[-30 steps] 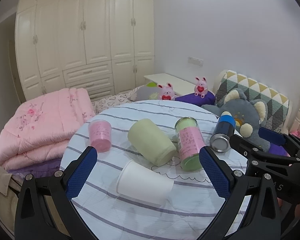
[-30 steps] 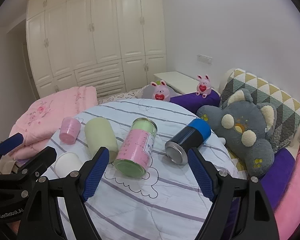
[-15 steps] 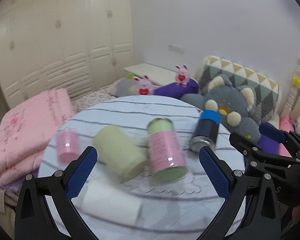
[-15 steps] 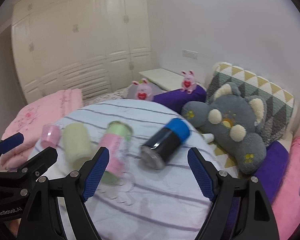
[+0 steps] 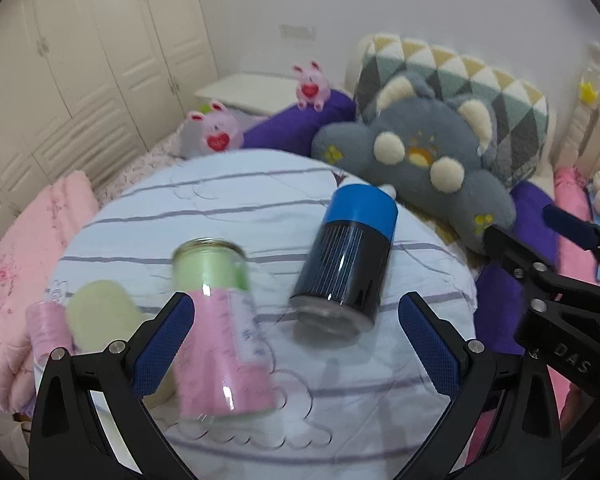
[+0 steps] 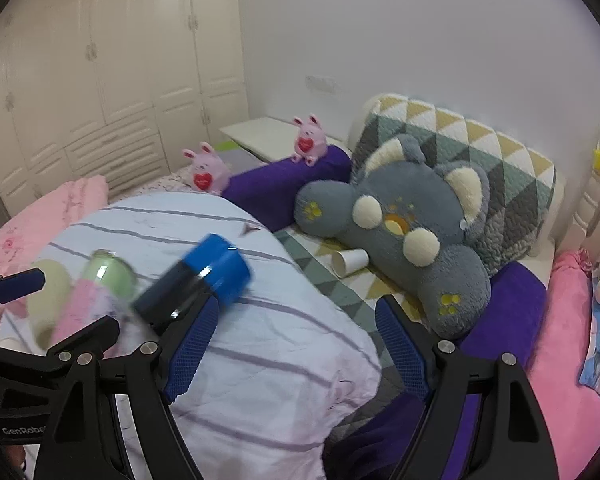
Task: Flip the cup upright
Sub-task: 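Move the right tool to the lying blue-and-black cup and grasp its body, then lift the blue-and-black cup with the right tool and rotate it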
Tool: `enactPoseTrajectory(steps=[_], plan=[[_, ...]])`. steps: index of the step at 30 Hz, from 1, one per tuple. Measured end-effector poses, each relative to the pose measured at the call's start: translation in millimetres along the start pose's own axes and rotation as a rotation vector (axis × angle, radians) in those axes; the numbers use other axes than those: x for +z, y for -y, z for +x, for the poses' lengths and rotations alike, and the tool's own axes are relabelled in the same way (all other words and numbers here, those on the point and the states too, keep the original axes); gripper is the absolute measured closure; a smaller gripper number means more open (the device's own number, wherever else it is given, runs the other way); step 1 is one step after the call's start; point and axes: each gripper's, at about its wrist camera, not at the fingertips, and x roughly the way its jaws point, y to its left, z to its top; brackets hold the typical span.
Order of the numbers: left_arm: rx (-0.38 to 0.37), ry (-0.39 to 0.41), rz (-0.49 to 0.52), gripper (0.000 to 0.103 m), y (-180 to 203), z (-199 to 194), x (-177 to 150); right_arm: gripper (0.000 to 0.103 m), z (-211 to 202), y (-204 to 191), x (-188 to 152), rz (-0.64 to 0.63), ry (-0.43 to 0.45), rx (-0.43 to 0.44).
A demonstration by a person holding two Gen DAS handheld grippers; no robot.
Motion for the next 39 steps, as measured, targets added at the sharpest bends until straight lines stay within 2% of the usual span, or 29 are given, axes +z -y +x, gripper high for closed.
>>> enactPoseTrajectory(steps=[5, 12, 18, 21, 24, 26, 29, 39], plan=[[-0.036, -0.119, 0.024, 0.0, 14, 36, 13, 0.021, 24, 14, -1, -0.015, -0.034, -0.022], [-0.043, -0.184, 0.098, 0.0, 30, 63, 24, 0.021, 51, 32, -5, 0.016, -0.081, -0.001], [-0.053, -0.243, 0.115, 0.0, 34, 86, 30, 0.021, 72, 38, -6, 0.025, -0.108, 0.008], [-0.072, -0.28, 0.129, 0.006, 36, 96, 29, 0.021, 79, 39, -8, 0.026, -0.125, 0.012], [-0.043, -0.31, 0.153, 0.029, 41, 106, 25, 0.021, 84, 41, -9, 0.039, -0.136, 0.04], [-0.035, -0.302, 0.162, 0.03, 44, 107, 25, 0.021, 84, 39, -9, 0.052, -0.14, 0.075], [-0.01, -0.277, 0.167, 0.031, 43, 100, 27, 0.021, 82, 32, -8, 0.027, -0.126, 0.068], [-0.016, -0.216, 0.139, 0.034, 37, 56, 28, 0.021, 52, 32, -2, 0.051, -0.086, 0.094]])
